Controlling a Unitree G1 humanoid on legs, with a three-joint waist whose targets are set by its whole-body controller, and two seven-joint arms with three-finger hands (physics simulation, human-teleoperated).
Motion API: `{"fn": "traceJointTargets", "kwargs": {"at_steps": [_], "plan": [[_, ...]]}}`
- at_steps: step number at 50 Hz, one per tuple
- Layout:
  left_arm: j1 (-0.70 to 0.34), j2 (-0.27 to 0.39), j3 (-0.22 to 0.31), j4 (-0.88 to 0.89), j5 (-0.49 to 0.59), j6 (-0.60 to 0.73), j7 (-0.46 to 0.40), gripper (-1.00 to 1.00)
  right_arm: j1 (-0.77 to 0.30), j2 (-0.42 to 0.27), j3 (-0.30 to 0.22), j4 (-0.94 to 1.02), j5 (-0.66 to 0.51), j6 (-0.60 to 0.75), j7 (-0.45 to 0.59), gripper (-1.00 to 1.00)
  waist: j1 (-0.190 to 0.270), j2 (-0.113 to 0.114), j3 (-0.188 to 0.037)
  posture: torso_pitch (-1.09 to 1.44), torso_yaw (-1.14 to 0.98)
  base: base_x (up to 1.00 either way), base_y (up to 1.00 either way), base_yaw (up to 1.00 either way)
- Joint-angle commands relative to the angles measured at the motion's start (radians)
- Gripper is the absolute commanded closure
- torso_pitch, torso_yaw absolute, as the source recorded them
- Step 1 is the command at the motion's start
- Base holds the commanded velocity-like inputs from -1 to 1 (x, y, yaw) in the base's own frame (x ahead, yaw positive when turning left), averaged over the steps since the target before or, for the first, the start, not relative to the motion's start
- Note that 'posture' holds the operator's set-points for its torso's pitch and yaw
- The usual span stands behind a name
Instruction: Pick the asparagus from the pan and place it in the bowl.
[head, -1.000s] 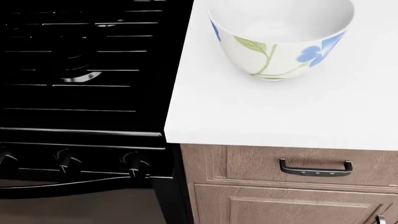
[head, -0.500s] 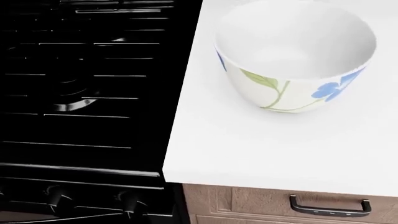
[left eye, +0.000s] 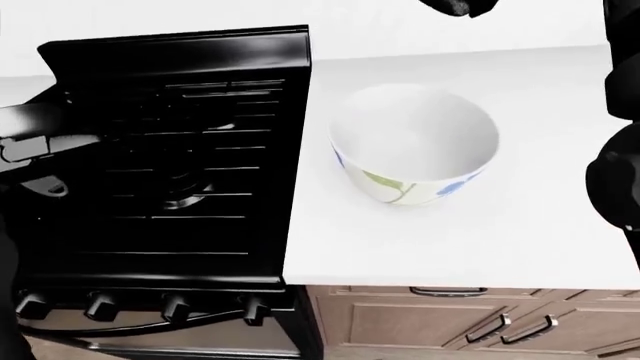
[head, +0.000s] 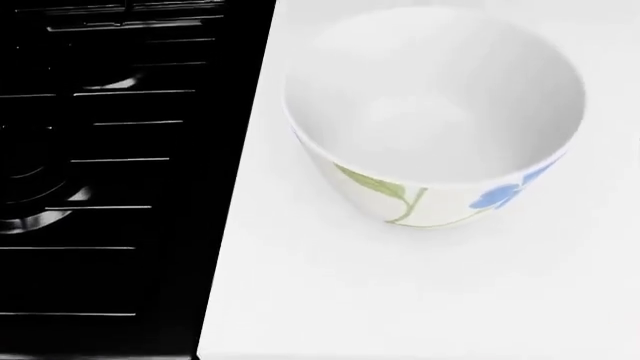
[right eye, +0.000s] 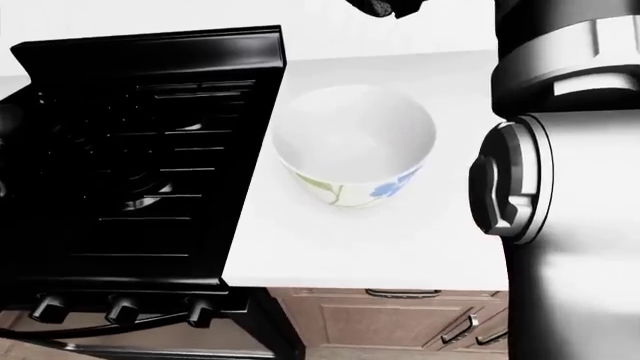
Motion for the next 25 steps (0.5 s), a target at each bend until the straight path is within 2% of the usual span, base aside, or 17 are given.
{"fn": "traceJointTargets", "kwargs": {"at_steps": [1, 13, 25], "plan": [[-0.015, 0.018, 0.015, -0.019, 0.004, -0.025, 0.0, -1.0, -0.041, 0.0, -0.012, -0.04, 0.01, -0.011, -0.034, 1.0, 0.001, -0.003, -0.031, 0.0, 0.0, 0.0, 0.0, 0.0], [-0.013, 0.016, 0.018, -0.022, 0.003, -0.023, 0.0, -1.0, -0.02, 0.024, -0.036, -0.052, 0.031, 0.008, -0.038, 1.0, -0.011, -0.001, -0.025, 0.0, 0.0, 0.0, 0.0, 0.0], [-0.016, 0.019, 0.021, -0.022, -0.001, -0.02, 0.001, -1.0, 0.016, 0.041, -0.01, -0.083, 0.028, -0.002, -0.05, 1.0, -0.004, -0.005, -0.027, 0.0, 0.0, 0.0, 0.0, 0.0]]}}
